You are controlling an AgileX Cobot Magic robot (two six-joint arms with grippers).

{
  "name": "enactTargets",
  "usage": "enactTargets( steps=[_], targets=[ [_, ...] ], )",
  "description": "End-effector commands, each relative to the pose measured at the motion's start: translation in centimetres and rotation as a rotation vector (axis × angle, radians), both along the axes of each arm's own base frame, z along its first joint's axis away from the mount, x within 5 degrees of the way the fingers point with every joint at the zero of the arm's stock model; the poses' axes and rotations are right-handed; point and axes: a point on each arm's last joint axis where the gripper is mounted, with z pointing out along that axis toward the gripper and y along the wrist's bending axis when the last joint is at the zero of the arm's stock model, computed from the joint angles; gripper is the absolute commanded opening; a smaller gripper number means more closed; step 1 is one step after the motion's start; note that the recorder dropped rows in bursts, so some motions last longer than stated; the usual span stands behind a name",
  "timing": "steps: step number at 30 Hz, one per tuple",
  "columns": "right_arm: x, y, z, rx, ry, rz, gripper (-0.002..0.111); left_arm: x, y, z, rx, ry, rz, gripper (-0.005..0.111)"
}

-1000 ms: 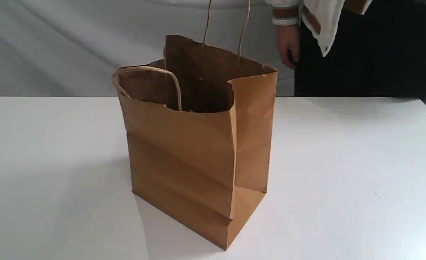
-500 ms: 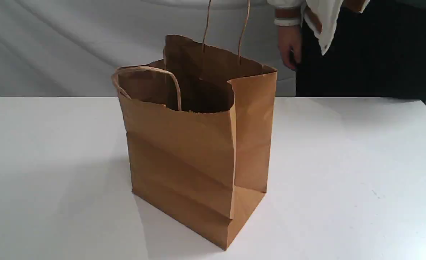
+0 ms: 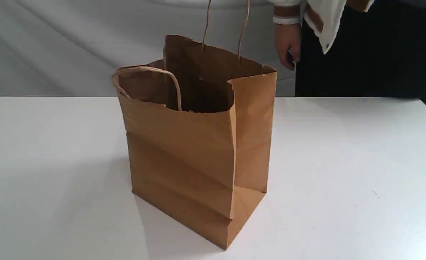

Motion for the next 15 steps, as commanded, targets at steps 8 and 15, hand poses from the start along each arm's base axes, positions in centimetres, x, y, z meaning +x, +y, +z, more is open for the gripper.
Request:
enactTargets(
  steps=[8, 15],
  targets=[
    [0.0, 0.0, -0.1, 0.011, 0.0, -0.001, 0.0, 0.1, 0.0, 1.1, -0.065, -0.146, 0.004, 0.0],
    [0.0, 0.0, -0.1, 0.011, 0.0, -0.001, 0.0, 3.0, -0.4, -3.7, -0.117, -0.267, 0.178, 0.0]
  ],
)
